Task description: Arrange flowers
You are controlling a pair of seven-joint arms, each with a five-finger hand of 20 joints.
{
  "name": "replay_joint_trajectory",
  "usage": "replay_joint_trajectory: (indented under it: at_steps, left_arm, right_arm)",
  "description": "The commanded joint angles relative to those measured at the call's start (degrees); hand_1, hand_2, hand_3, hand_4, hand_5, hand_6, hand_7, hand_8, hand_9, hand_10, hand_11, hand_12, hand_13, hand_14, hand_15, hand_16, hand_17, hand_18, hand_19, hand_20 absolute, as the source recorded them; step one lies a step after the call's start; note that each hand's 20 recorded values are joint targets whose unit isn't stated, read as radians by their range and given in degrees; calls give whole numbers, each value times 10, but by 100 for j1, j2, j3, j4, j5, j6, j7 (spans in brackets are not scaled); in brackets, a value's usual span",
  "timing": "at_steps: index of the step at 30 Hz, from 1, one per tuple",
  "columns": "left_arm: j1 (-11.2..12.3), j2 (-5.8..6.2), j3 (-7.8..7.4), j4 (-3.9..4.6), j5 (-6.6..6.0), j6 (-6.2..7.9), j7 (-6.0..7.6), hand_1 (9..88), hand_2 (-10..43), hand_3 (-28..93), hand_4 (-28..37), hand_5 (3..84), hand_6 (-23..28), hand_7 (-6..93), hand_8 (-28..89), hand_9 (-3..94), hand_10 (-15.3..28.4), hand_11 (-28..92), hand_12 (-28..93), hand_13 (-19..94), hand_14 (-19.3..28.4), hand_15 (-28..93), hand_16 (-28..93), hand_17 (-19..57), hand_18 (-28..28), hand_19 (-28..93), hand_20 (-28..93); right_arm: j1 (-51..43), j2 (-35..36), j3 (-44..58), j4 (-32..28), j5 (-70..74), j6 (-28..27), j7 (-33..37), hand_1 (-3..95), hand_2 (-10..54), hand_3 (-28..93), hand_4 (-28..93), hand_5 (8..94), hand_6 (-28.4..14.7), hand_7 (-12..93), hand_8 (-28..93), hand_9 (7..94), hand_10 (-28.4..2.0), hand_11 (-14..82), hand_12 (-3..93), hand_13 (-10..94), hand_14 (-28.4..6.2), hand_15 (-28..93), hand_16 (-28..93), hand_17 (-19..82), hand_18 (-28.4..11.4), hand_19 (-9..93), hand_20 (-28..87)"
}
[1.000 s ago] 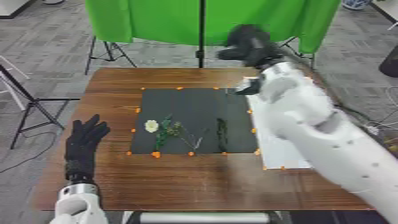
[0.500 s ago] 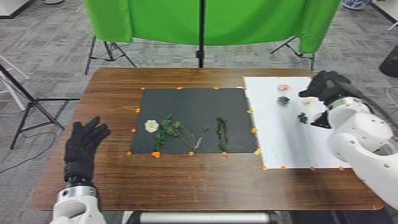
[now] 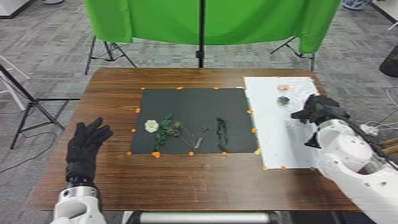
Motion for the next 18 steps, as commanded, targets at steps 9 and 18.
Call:
replay_joint_trajectory:
  at_steps: [9, 18]
  left_arm:
    - [185, -86, 7, -36, 33, -30, -130, 210, 276, 559, -283, 445, 81, 70, -52, 432, 152, 227, 127, 298, 184, 384, 6, -17, 143, 200, 206]
    - [91, -25, 39, -4, 50, -82, -192, 210, 265, 561, -283, 444, 82, 70, -51, 433, 154, 228, 127, 298, 185, 386, 5, -18, 144, 202, 206]
  right_arm:
    - [588, -32, -725, 74, -673, 1507, -218, 601, -95, 574, -152, 816, -11, 190, 104, 916, -92, 138, 417, 902, -30, 647, 352, 672, -121, 932, 647]
    - [2510, -365, -1850, -432, -616, 2095, -637, 600, -95, 581, -154, 816, 1, 198, 102, 917, -89, 132, 435, 900, -23, 646, 364, 670, -119, 932, 659]
